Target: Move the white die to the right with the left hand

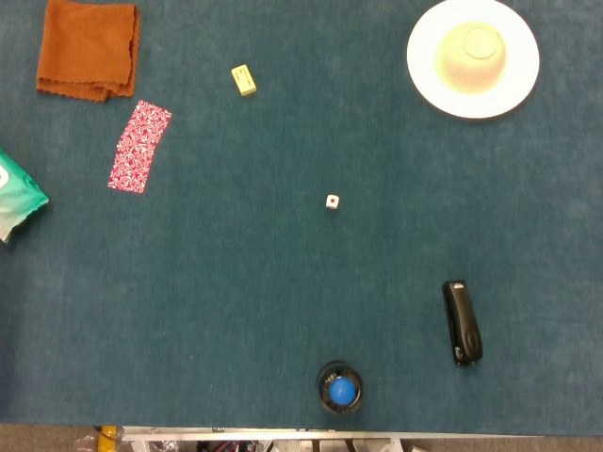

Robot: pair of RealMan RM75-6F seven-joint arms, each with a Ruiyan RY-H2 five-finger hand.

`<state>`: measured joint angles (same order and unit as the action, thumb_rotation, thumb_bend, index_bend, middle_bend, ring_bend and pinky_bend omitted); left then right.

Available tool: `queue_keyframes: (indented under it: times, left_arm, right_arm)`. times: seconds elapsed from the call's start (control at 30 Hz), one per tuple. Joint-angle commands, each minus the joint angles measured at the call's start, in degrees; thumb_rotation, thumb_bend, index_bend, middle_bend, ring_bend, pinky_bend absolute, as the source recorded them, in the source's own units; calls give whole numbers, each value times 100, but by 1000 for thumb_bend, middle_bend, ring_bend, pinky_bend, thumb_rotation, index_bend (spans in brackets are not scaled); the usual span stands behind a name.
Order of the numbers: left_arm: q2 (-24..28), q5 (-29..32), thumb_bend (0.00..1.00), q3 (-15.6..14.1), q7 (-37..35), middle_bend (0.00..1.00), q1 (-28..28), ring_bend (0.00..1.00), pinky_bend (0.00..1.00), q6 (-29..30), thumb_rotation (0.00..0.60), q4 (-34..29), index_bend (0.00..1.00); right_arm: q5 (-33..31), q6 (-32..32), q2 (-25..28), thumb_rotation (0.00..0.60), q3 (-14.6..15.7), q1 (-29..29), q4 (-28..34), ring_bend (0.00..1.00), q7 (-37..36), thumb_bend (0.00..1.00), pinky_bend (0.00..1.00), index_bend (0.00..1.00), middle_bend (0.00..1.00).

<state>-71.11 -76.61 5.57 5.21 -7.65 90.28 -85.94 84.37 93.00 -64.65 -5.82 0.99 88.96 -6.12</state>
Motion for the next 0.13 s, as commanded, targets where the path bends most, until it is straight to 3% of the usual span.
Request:
queue_keyframes:
  times: [0.03, 0.13]
  left_arm:
    - [-28, -5, 272, 22, -49, 43, 10, 0, 110, -44, 600, 61, 353]
    - [-53, -30, 272, 47, -78, 44, 15, 0, 110, -69, 600, 102, 353]
  right_arm:
    - [11, -2, -12, 600, -5, -3, 4, 193, 11, 0, 210, 476, 293]
    - [7, -29, -26, 600, -16, -1, 4, 193, 17, 0, 210, 476, 293]
